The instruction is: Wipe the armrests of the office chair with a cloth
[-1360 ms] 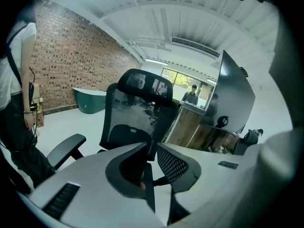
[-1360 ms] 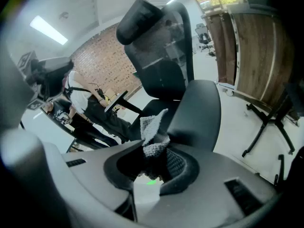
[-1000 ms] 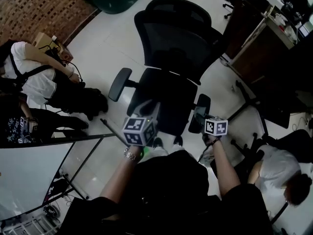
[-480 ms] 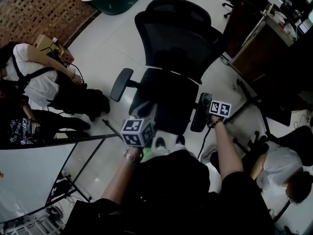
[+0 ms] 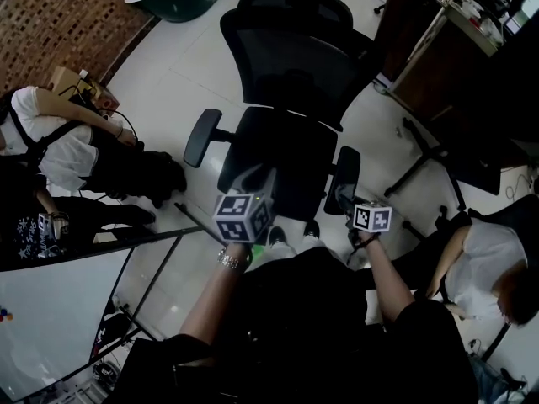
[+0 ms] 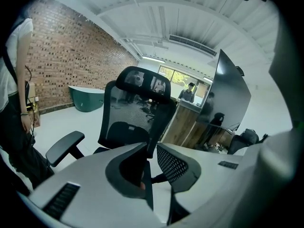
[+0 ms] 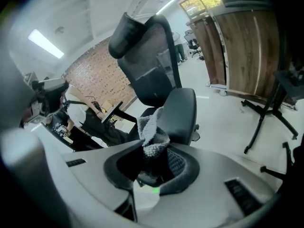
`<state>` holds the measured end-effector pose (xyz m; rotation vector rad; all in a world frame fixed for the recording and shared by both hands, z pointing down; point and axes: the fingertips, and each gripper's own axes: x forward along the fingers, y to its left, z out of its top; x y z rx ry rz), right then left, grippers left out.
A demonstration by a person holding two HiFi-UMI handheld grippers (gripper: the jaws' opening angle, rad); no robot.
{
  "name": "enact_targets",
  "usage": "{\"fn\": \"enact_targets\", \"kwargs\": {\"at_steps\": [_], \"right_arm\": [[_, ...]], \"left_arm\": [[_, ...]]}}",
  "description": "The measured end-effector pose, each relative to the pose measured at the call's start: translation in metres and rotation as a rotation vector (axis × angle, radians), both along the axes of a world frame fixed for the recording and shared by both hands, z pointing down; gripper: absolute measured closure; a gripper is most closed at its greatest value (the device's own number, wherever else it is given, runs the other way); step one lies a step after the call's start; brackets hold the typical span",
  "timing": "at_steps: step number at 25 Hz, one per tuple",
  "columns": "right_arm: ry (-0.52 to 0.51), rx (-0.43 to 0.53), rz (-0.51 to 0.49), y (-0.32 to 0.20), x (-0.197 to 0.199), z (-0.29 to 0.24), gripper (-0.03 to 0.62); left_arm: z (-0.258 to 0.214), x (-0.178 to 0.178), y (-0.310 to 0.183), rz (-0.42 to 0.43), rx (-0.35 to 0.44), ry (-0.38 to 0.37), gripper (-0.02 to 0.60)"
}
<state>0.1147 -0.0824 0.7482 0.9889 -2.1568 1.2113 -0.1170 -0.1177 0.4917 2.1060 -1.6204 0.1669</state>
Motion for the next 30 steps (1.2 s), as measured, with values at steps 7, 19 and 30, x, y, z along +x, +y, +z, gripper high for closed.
{"fn": "enact_targets", "kwargs": {"at_steps": [7,19,30], "right_arm": [[-0.057,-0.018,-0.131,0.054,-0.012,-0.013,0.519],[0.043,0.044,0.169,-0.148,0.05,-0.015,0.519],[0.015,-0.03,0.251,-0.085,0.067,0.007,0.519]], "left_arm": [[-0.005,0.01,-0.005,0.025,0.016,0.005,0.508],[-0.007,0.011,0.008,0.024,-0.013,-0.005,0.508],[0.001,0.006,0.019,0.016,-0.027,-0.01,0.508]]}}
